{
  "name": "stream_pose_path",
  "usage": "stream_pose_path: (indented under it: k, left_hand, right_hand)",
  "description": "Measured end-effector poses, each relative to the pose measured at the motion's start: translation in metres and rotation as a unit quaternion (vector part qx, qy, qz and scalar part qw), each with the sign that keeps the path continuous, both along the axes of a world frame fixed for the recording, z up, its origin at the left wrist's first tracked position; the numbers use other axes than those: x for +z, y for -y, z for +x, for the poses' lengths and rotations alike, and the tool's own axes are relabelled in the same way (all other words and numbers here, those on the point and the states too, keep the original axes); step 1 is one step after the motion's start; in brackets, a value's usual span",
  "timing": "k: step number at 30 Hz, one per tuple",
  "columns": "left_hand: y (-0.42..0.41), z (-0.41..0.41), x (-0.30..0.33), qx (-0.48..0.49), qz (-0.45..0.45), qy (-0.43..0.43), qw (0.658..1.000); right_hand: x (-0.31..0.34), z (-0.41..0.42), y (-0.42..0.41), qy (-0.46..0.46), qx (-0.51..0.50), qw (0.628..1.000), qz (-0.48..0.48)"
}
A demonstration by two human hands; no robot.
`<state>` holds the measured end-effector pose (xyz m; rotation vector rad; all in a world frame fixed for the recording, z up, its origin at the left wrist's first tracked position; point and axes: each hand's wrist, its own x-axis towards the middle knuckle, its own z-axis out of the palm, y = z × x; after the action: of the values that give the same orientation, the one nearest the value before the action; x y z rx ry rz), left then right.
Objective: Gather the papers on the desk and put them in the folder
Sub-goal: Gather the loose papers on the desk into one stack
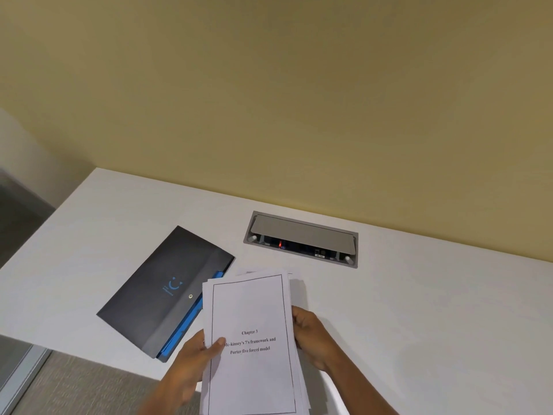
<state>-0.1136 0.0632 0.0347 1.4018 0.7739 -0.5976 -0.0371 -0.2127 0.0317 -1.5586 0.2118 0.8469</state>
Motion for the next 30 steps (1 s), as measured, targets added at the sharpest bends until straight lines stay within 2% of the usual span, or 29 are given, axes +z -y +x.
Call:
stream_pose_path:
  k: [6,9,10,12,15,18,21,26,30]
  left_hand:
    - [-0.008,-0.01,-0.008,0.068,0.051,0.025,0.996]
    - [-0.018,-0.017,-0.014,0.103,0.068,0.038,0.992]
    - [-0.022,-0.02,-0.017,0.107,0.074,0.04,0.991]
    - [-0.029,-0.026,-0.021,0.108,0.086,0.046,0.989]
    - [-0.038,-0.034,-0.022,0.089,0.122,0.057,0.987]
    - [-0.046,-0.044,-0.027,0.104,0.115,0.063,0.986]
    - [-0.05,-0.051,-0.031,0.118,0.11,0.066,0.985]
    - [-0.049,-0.054,-0.03,0.123,0.102,0.067,0.985]
    - [-0.045,-0.051,-0.029,0.144,0.075,0.04,0.986]
  right_hand:
    - [0.004,0.009,-0.014,-0.054,0.018,0.998,0.006]
    - [-0.002,0.03,-0.018,0.033,-0.017,0.993,-0.117]
    - [-0.005,0.038,-0.017,0.081,-0.013,0.98,-0.183]
    - [-0.006,0.054,-0.013,0.155,0.055,0.943,-0.289]
    - [-0.007,0.078,-0.007,0.214,0.193,0.881,-0.374]
    - [-0.015,0.094,-0.004,0.233,0.287,0.819,-0.438]
    - [-0.023,0.101,-0.005,0.224,0.347,0.776,-0.477]
    - [-0.03,0.096,-0.01,0.244,0.361,0.733,-0.523]
    - [-0.035,0.085,-0.011,0.268,0.344,0.736,-0.518]
